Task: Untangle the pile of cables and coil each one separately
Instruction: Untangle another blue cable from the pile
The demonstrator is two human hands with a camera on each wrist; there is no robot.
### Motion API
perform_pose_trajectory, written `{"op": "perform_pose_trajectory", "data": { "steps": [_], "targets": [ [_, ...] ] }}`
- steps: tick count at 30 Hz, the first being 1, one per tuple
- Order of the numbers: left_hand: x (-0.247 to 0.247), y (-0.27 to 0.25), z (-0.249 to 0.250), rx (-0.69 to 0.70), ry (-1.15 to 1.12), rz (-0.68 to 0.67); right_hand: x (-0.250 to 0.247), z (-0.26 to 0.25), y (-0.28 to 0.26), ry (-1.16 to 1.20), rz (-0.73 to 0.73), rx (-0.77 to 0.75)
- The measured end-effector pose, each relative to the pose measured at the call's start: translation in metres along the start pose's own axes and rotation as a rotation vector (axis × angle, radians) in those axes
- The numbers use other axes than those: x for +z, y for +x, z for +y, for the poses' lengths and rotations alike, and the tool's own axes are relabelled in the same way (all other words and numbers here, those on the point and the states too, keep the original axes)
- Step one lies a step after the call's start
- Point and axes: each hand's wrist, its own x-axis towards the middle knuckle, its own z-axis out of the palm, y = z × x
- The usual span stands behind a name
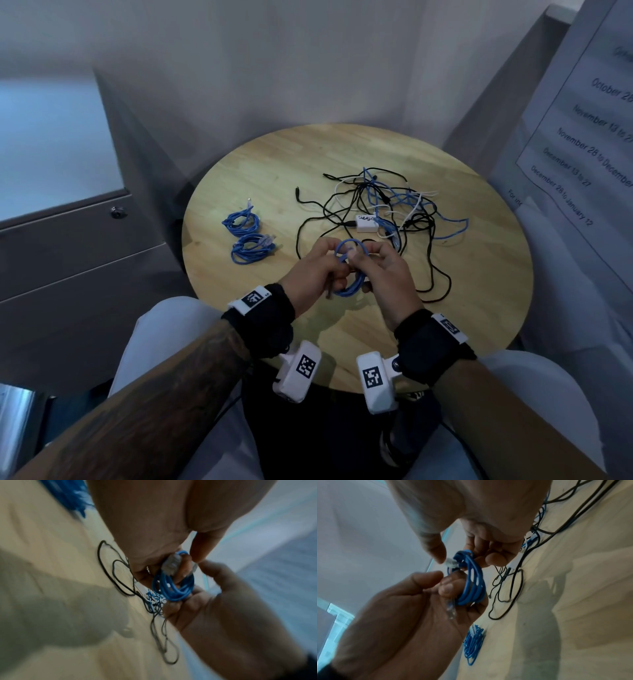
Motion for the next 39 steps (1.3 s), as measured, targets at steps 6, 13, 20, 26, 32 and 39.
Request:
{"op": "perform_pose_trajectory", "data": {
  "steps": [6, 13, 20, 26, 32, 39],
  "targets": [
    [0.001, -0.003, -0.013, 0.182, 0.369, 0.024, -0.007, -0.001, 0.005, -0.034, -0.066, 0.066],
    [-0.004, 0.002, -0.016, 0.177, 0.577, 0.016, -0.011, -0.004, 0.006, -0.11, -0.119, -0.054],
    [-0.009, 0.004, -0.007, 0.157, 0.434, 0.064, -0.019, -0.013, 0.005, -0.16, -0.156, -0.124],
    [-0.006, -0.003, -0.01, 0.182, 0.521, -0.022, -0.023, -0.012, 0.004, -0.281, -0.149, -0.014],
    [0.01, -0.007, -0.018, -0.021, 0.41, -0.11, -0.028, -0.025, 0.013, -0.162, 0.089, -0.203],
    [0.014, -0.01, -0.007, 0.088, 0.347, -0.105, -0.036, -0.025, 0.023, 0.052, 0.172, -0.102]
  ]
}}
